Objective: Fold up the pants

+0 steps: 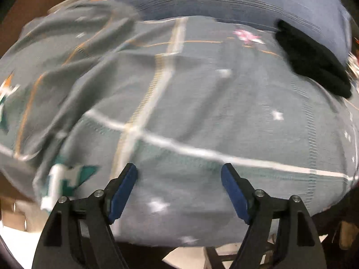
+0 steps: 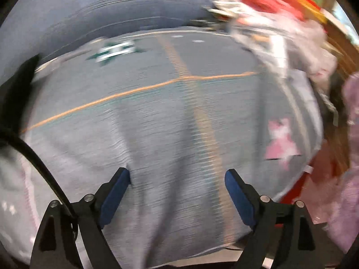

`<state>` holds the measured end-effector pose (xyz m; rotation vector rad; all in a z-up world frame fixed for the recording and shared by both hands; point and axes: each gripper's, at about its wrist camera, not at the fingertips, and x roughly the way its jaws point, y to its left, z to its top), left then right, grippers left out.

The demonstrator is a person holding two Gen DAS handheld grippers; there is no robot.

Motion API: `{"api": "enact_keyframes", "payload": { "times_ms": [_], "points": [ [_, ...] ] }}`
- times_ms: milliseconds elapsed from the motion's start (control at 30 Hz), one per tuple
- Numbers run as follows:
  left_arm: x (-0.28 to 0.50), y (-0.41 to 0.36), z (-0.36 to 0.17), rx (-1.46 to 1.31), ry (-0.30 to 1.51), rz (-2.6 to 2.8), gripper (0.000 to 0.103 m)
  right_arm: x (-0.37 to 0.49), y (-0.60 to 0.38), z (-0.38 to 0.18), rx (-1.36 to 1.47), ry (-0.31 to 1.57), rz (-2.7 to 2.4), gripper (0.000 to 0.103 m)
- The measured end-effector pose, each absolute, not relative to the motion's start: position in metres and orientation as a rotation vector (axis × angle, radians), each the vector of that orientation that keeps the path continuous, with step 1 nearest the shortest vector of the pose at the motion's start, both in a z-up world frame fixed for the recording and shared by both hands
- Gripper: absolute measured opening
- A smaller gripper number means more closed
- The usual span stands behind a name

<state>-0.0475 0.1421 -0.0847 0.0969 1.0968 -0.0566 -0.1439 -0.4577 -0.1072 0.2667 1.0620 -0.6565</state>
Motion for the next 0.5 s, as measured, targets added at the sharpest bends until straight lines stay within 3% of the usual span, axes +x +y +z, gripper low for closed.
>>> {"api": "enact_keyframes", "payload": {
  "times_ms": [67, 233, 500],
  "points": [
    [-0.047, 0.164, -0.08, 0.069, 1.095, 0.025, 0.076, -0.143, -0.463, -0.098, 0.296, 1.056, -0.684, 0.077],
    [-0.051, 0.18, -0.048, -0.051, 1.013, 0.034, 0.076, -0.134, -0.43, -0.06, 0.446, 0.903, -0.443, 0.077],
    [-0.035, 0.08, 0.012, 0.0, 0.813, -0.165, 0.076, -0.081, -0.334, -0.028, 0.493, 0.738, -0.123, 0.078]
  ]
}}
